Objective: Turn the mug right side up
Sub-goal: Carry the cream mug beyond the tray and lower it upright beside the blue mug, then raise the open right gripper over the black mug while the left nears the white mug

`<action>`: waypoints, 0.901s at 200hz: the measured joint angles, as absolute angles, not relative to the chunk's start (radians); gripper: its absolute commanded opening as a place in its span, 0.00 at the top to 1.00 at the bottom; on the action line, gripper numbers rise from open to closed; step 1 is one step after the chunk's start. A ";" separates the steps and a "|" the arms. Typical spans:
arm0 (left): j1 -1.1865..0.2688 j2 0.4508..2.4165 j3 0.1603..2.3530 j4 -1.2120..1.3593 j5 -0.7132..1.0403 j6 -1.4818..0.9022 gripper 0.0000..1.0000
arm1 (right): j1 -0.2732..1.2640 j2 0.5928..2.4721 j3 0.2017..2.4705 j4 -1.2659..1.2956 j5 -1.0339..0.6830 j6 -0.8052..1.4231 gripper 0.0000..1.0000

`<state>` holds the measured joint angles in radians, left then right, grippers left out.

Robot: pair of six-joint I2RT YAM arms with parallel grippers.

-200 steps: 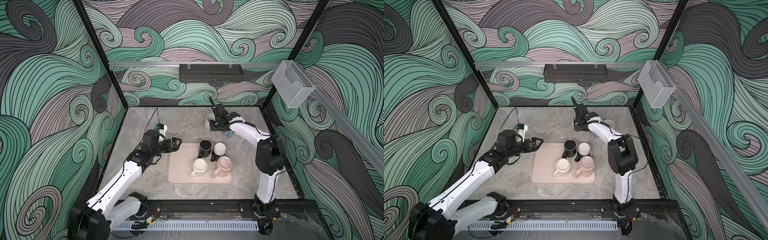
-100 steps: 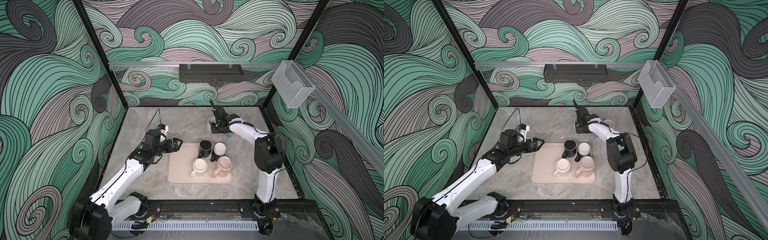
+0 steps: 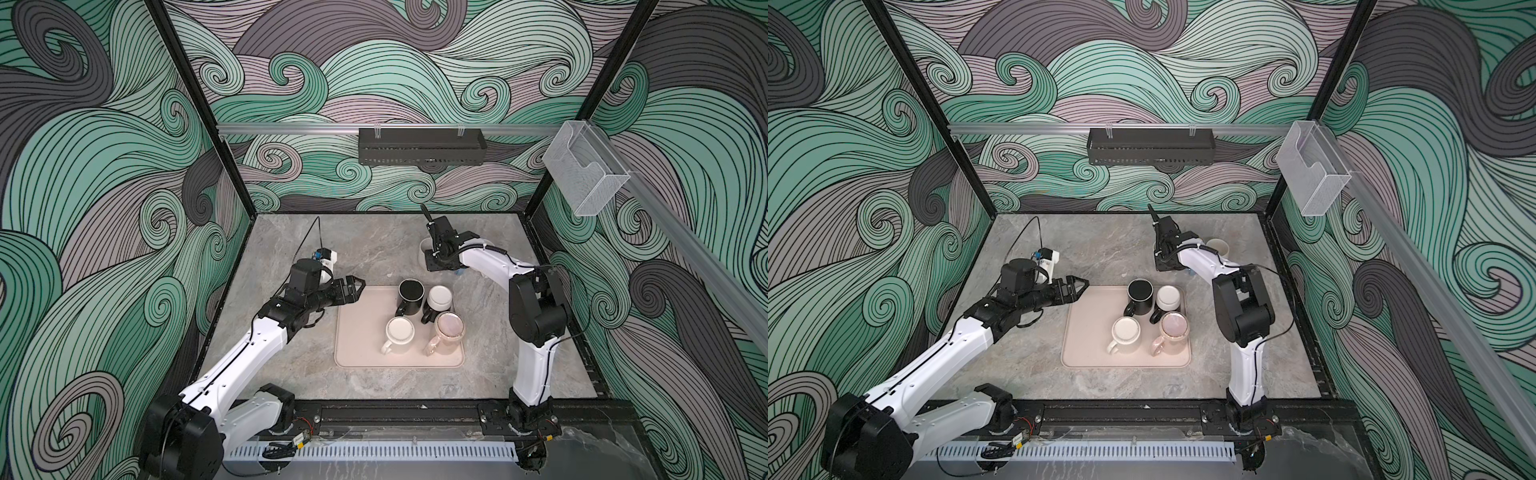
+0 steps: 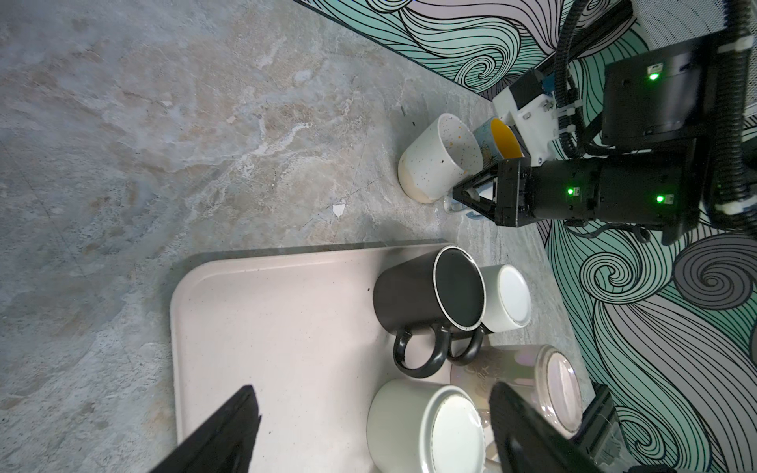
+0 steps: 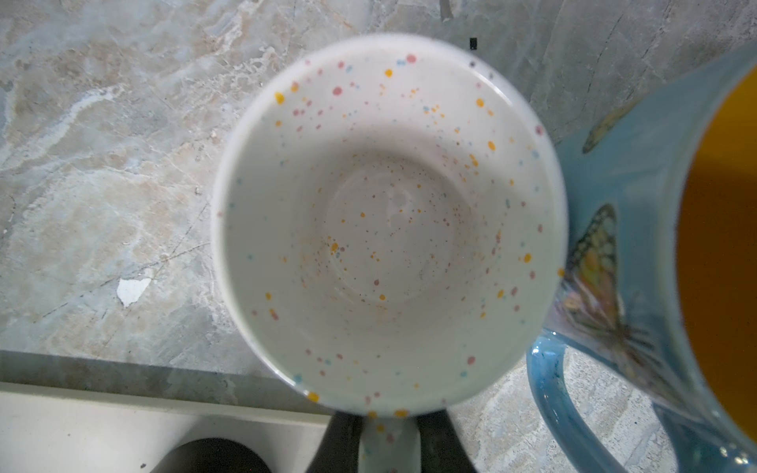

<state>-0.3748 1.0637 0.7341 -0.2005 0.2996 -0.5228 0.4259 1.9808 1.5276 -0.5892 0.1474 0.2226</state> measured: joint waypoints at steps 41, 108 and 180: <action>-0.383 1.066 0.734 -0.200 0.299 -0.523 0.11 | 0.424 1.981 1.523 -0.581 0.150 0.220 1.00; -0.395 1.083 0.734 -0.187 0.299 -0.523 0.11 | 0.421 1.975 1.510 -0.568 0.145 0.223 0.88; -0.401 1.098 0.734 -0.180 0.299 -0.524 0.11 | 0.417 1.939 1.496 -0.556 0.133 0.242 0.62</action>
<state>-0.4011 1.0981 0.7341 -0.1799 0.2989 -0.5236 0.4171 1.9388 1.4963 -0.5564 0.1326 0.2424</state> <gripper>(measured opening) 0.893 0.339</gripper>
